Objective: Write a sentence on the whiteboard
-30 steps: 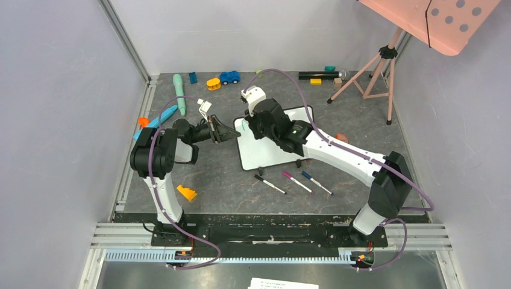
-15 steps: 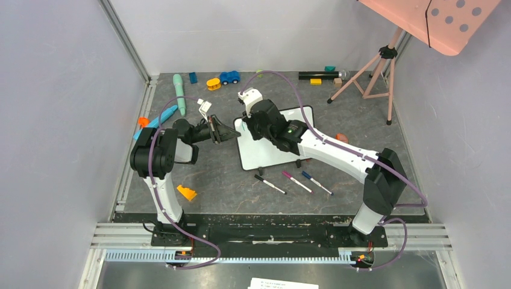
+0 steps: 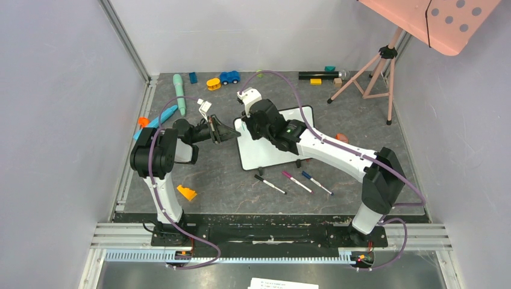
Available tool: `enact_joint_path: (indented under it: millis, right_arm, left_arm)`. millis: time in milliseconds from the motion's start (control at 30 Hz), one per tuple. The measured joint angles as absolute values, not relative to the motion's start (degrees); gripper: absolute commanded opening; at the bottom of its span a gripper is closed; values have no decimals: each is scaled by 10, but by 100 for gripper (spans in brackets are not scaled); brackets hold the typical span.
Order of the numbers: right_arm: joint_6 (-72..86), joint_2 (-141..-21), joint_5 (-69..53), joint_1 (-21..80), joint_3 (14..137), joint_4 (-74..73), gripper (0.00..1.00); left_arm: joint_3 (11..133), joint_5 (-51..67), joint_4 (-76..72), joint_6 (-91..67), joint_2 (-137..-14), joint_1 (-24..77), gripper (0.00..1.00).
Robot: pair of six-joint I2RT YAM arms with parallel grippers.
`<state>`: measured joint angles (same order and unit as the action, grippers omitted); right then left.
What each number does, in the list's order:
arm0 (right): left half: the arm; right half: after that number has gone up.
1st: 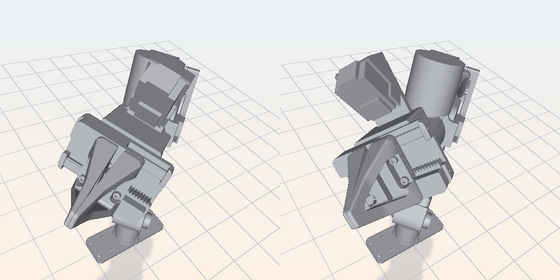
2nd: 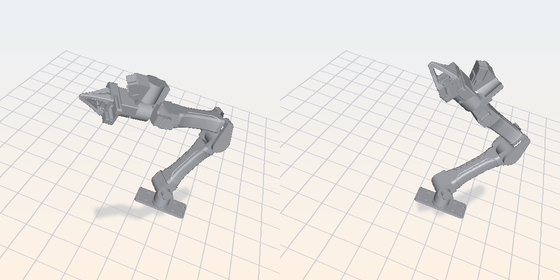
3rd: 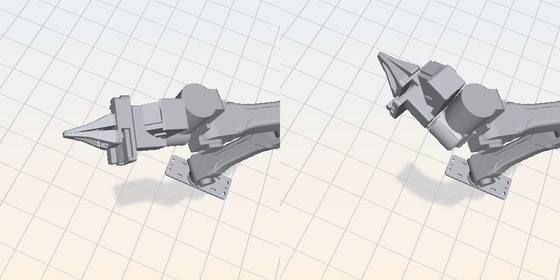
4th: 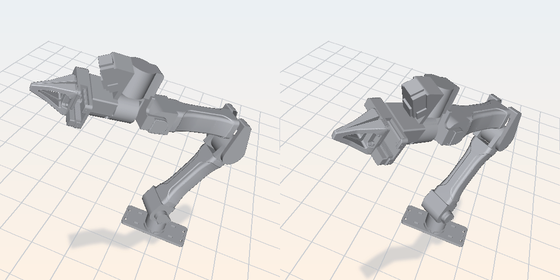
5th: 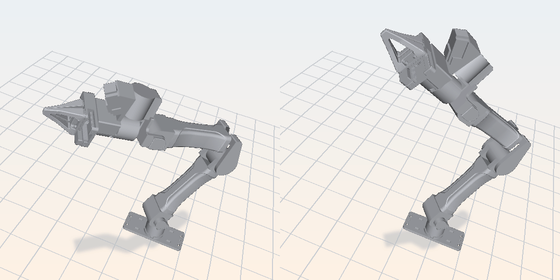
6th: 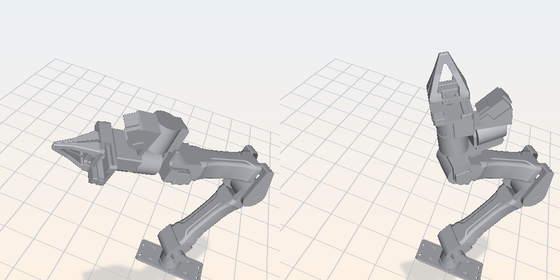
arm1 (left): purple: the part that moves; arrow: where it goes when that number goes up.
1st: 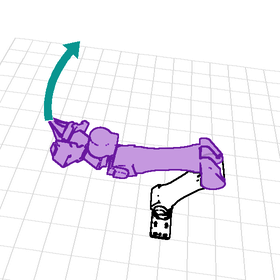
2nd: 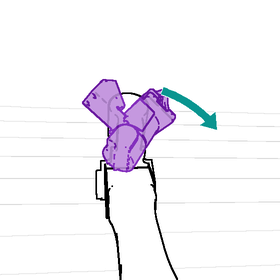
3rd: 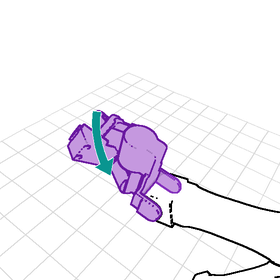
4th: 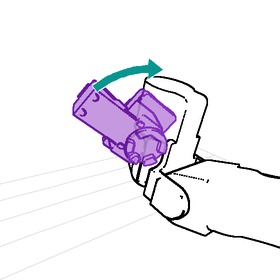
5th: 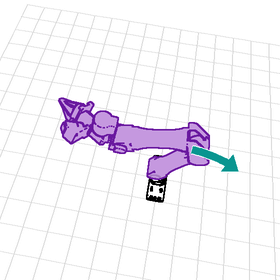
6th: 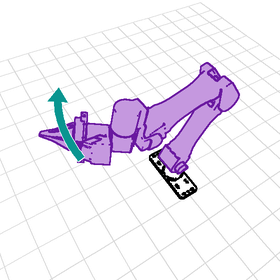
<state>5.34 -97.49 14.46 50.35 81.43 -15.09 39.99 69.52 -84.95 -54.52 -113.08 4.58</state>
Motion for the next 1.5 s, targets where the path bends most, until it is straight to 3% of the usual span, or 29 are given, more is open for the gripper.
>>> enact_joint_path:
  millis: [1500]
  right_arm:
    - [61,-944,149,490,769,-143,0]
  left_arm:
    - [399,694,-849,-545,-1131,46,2]
